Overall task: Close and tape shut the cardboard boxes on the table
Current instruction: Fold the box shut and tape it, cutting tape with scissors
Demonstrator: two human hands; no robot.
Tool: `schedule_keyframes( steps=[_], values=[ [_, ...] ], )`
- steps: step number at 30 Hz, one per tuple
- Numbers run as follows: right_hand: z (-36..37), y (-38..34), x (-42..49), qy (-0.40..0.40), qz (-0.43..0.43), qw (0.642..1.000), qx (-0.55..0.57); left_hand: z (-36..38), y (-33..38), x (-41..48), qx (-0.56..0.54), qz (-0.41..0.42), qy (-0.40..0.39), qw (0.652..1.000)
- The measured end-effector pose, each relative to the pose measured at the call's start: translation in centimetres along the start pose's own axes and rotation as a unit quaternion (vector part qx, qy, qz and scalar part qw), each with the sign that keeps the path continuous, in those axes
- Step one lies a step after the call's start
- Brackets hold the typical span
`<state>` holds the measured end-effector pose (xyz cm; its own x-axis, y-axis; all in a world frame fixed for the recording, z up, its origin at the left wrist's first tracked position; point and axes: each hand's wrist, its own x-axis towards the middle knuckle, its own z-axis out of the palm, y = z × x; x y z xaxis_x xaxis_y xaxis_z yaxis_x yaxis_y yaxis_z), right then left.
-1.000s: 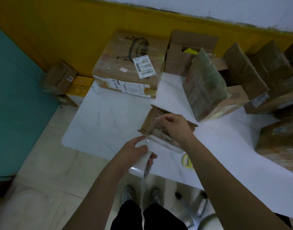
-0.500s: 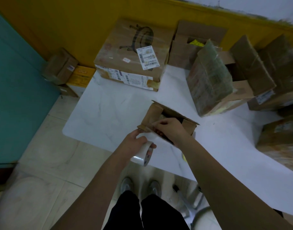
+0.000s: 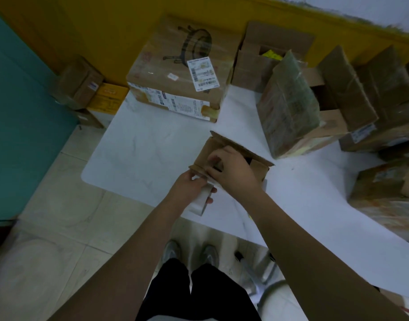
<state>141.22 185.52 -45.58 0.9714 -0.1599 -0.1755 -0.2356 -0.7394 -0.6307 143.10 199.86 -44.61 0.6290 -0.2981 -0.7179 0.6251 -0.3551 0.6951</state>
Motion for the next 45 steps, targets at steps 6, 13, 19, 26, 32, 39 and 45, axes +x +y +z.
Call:
schedule_keyframes(
  steps=[6,13,19,26,32,39,45],
  values=[
    [0.0,-1.1,0.6,-0.075,0.005,0.997,-0.031,0.8,1.0,0.8,0.037,0.029,0.006,0.999],
    [-2.0,-0.3,2.5,-0.105,0.015,0.986,-0.128,0.5,0.2,0.9,-0.047,0.041,-0.081,0.995],
    [-5.1,2.1,-5.8,0.306,0.157,0.939,0.028,1.7,0.4,2.0,-0.103,0.025,-0.053,0.993],
    [2.7,10.6,-12.6,0.087,0.362,0.928,-0.012,5.1,0.4,2.8,-0.138,0.025,-0.076,0.987],
    [4.4,10.5,-11.8,0.103,0.406,0.908,0.000,6.3,0.0,2.2,-0.109,0.036,-0.082,0.990],
    [4.4,10.8,-9.2,0.098,0.426,0.899,-0.006,5.8,-0.1,2.3,-0.087,0.046,-0.104,0.990],
    [5.0,10.1,-8.8,0.084,0.445,0.892,-0.014,6.2,-0.8,2.5,-0.095,0.028,-0.092,0.991]
  ],
)
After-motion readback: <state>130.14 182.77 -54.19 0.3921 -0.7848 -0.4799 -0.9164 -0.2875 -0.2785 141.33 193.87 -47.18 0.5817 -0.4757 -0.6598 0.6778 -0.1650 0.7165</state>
